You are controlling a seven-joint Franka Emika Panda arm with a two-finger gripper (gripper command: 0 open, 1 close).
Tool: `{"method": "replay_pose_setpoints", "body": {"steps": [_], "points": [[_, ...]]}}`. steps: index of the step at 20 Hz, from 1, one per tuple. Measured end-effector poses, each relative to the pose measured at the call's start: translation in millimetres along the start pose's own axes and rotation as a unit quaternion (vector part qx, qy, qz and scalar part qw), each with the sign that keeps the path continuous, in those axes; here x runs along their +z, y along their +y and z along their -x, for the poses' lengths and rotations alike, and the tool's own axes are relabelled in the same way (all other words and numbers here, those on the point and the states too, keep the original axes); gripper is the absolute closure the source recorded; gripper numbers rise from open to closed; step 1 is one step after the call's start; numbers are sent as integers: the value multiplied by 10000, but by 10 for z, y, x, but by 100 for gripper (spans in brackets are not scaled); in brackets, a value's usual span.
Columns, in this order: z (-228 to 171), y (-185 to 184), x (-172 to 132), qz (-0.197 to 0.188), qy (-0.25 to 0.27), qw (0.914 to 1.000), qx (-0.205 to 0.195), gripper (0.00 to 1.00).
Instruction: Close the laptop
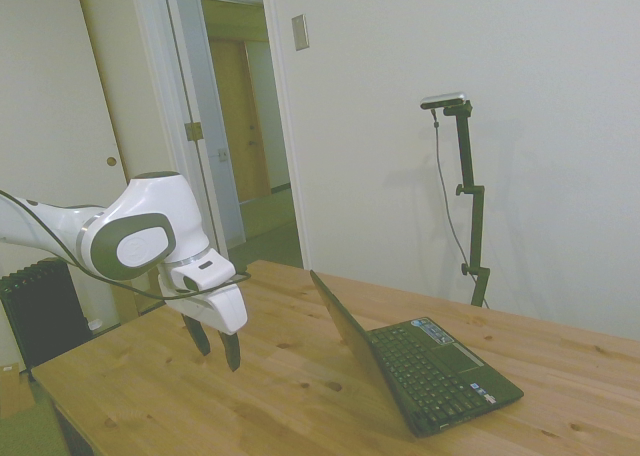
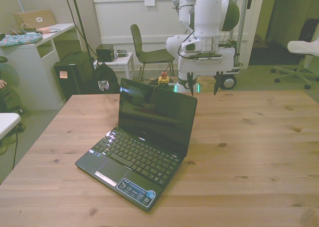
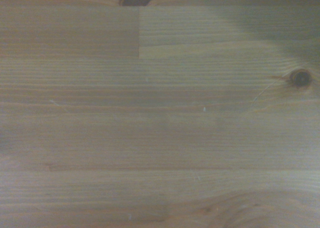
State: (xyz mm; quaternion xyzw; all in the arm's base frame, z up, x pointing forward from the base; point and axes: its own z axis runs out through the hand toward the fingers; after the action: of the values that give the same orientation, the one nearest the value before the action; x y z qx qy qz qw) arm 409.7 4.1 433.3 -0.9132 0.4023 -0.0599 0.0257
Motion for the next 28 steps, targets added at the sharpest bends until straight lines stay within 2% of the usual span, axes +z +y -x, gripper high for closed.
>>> {"method": "replay_pose_setpoints", "body": {"steps": [4,10,19,20,28], "points": [[-134,74,-44,-14,129,9999,60,0],[-667,358,-375,-103,650,9949,768,0],[-1320,508,-509,-46,1146,9789,1689,0],[-1374,515,-498,-28,1185,9770,1775,100],[-1499,473,-481,-26,1237,9723,1984,100]]}}
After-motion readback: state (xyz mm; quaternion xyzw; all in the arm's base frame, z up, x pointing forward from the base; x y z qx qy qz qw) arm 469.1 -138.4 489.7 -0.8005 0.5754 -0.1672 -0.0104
